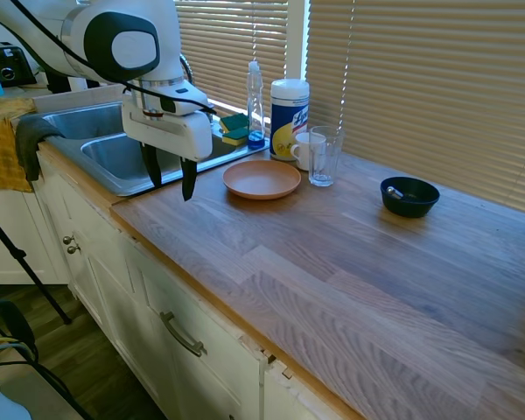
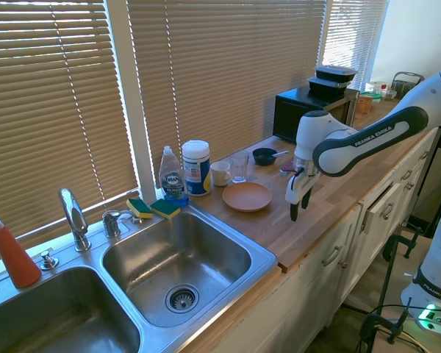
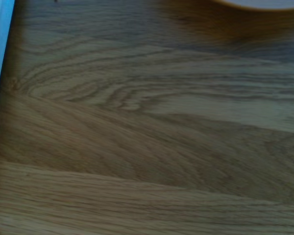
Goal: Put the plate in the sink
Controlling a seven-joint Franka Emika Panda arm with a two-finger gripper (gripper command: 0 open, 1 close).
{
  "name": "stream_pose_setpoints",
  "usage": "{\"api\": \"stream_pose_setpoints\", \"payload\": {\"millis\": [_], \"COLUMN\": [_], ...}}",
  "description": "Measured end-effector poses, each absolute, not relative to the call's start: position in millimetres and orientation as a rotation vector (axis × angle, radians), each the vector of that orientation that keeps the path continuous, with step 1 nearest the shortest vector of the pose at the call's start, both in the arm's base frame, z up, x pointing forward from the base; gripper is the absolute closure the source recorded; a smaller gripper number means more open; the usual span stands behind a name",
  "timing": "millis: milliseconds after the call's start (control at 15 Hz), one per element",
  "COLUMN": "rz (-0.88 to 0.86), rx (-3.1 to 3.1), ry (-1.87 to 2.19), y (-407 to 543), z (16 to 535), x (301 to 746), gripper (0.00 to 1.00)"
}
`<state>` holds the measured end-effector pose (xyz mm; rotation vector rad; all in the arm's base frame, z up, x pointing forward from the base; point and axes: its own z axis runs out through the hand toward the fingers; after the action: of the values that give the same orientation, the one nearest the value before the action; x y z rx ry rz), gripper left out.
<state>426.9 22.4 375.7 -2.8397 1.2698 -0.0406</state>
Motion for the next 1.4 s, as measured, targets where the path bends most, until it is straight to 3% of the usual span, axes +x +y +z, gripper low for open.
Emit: {"api": "stream_pose_setpoints", "payload": {"millis": [400, 933, 1400], "rz": [-0.071, -0.148, -0.135], "rx": [-2.808, -2.665, -2.574], "ry": [1.302, 1.459, 1.377], "y": [11, -83, -152], "z": [386, 403, 380], "x": [441, 518, 580], "gripper": [0.0, 0.0, 0.0]}}
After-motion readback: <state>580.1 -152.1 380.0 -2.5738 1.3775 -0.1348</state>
